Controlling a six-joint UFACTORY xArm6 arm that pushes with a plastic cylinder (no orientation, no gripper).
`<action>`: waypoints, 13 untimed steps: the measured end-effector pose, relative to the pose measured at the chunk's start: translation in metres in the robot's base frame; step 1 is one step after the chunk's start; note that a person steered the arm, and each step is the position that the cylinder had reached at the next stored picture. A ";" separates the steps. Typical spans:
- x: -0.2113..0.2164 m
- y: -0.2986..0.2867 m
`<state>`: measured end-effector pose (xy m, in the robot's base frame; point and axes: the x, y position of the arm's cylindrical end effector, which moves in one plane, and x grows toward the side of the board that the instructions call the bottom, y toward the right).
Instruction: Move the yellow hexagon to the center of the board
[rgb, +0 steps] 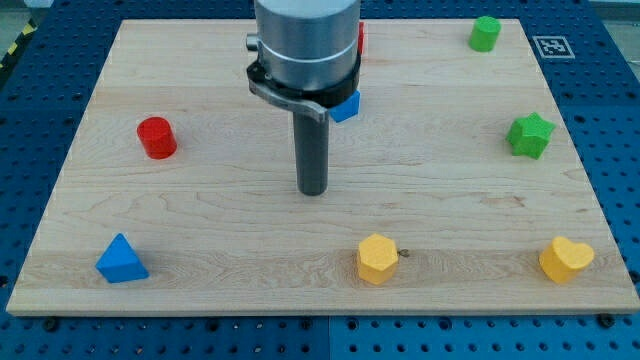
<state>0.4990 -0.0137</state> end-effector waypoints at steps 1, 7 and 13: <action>0.021 0.000; 0.120 0.071; 0.068 0.071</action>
<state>0.5674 0.0577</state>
